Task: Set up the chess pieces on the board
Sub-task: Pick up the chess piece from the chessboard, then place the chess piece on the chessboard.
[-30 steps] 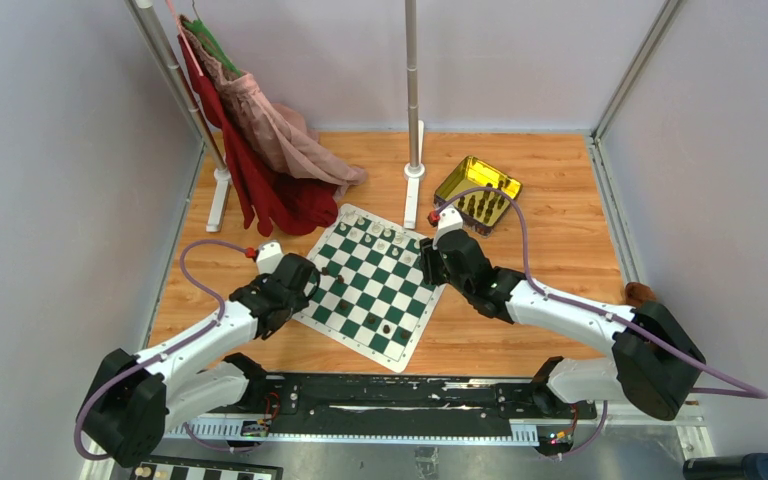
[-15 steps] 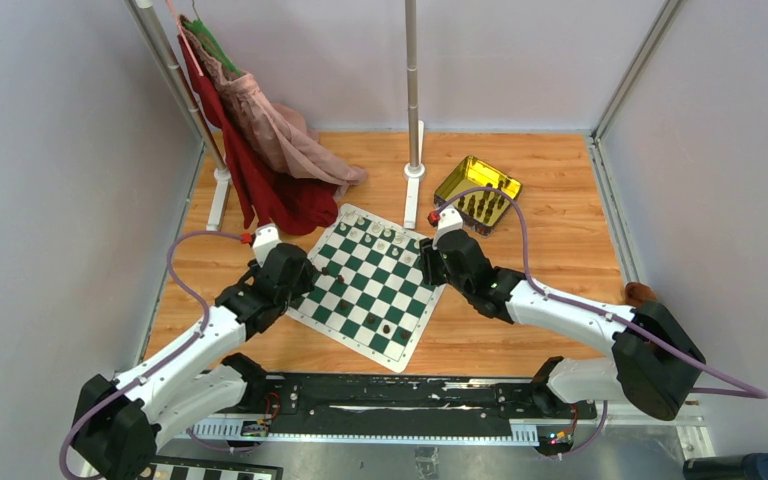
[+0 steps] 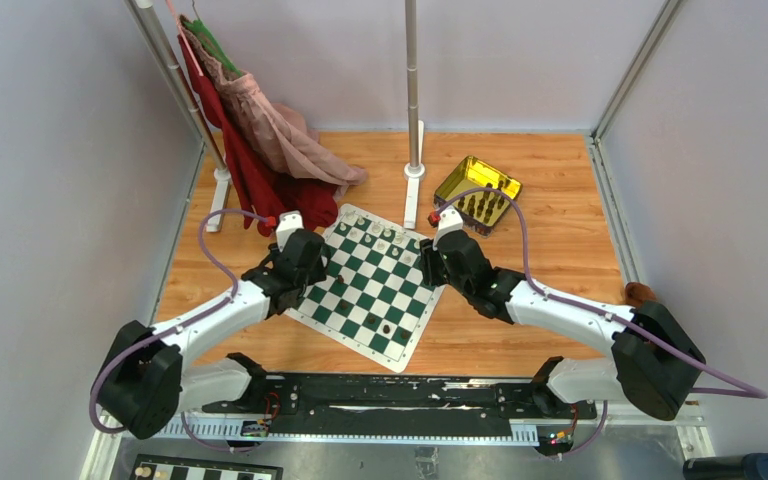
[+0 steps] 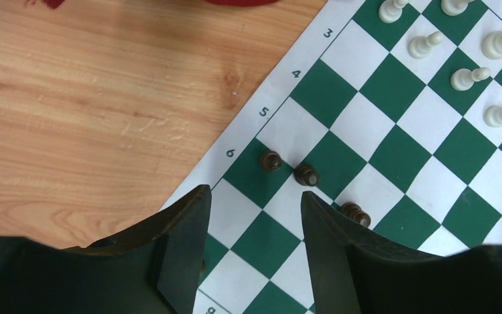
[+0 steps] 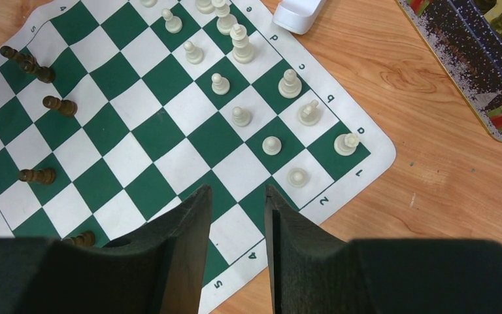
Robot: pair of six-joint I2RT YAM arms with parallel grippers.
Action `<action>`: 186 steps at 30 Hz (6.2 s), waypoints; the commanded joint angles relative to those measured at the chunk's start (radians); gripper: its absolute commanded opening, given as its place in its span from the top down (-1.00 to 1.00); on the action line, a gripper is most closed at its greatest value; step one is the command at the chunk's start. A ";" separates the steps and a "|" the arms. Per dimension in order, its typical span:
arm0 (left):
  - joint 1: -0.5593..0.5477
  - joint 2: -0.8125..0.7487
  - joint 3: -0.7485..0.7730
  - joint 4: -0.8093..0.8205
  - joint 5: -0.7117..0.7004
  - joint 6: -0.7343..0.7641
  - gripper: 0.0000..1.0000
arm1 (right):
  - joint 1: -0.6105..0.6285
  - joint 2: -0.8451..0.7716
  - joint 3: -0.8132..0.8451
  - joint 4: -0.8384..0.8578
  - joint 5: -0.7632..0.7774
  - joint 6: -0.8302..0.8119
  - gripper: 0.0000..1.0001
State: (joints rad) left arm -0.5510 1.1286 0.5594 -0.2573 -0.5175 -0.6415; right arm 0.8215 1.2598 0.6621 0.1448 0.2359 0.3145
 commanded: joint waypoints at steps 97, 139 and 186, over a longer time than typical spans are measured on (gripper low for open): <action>0.120 0.104 0.007 0.036 0.096 -0.008 0.97 | -0.015 0.054 0.002 0.035 0.007 0.006 0.21; 0.120 0.018 -0.088 0.004 0.107 -0.108 0.86 | -0.015 0.038 -0.002 0.030 -0.007 0.012 0.21; 0.120 0.010 -0.039 -0.017 0.102 -0.089 0.88 | -0.015 0.052 -0.004 0.039 -0.007 0.018 0.21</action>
State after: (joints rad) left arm -0.4397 1.1599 0.4885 -0.2596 -0.4034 -0.7361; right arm 0.8215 1.3098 0.6624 0.1650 0.2291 0.3195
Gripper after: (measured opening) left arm 0.187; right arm 0.396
